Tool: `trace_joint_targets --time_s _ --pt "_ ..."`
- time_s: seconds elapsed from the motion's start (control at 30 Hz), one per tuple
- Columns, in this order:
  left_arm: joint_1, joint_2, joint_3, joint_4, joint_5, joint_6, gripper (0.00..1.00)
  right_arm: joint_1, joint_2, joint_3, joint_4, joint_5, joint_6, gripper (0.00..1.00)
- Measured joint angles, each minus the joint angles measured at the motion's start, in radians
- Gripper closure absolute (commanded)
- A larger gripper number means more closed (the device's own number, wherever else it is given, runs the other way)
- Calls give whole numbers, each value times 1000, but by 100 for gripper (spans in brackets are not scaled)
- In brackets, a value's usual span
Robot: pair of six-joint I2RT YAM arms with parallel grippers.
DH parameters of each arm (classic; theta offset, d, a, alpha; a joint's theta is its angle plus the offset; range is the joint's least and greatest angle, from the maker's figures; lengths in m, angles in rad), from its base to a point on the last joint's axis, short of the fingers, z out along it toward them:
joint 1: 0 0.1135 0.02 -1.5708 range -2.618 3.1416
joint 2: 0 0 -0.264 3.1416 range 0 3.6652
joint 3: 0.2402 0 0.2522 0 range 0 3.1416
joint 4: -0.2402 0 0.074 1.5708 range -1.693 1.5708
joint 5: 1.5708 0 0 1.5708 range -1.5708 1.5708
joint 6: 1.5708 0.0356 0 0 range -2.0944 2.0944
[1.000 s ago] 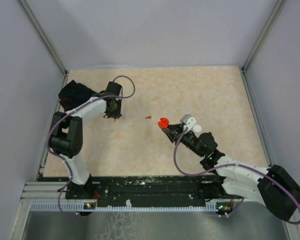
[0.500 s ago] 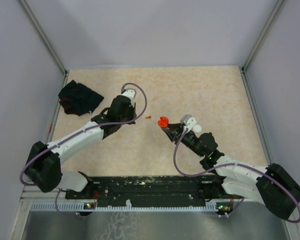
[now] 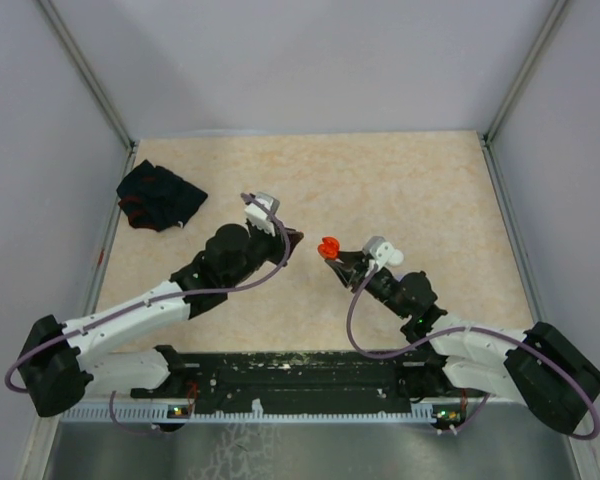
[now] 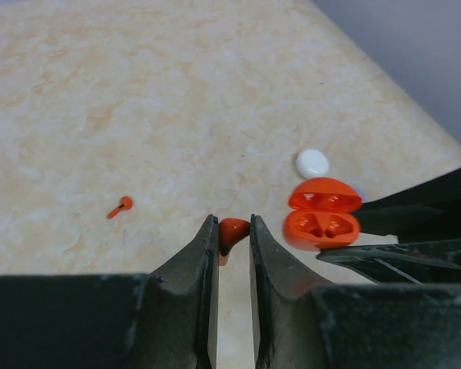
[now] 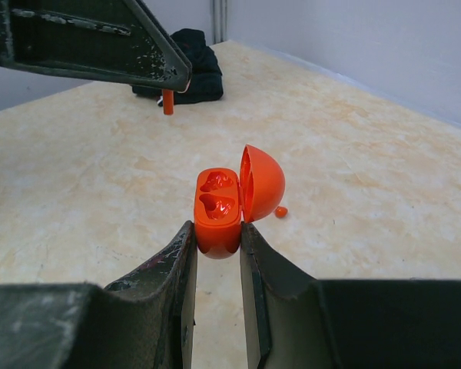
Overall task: Insert the wireless bluetooth earbuds into the charging case
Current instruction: Place the earbud in the charging case.
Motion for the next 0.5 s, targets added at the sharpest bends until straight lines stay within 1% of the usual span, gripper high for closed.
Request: trace_joint_targets --time_s 0.2,0.5 --pt "-84 -16 -52 163 26 17 86 0 0 -5 24 0 -7 100" --pt "-171 8 -93 376 63 66 86 0 0 -23 69 0 -8 100"
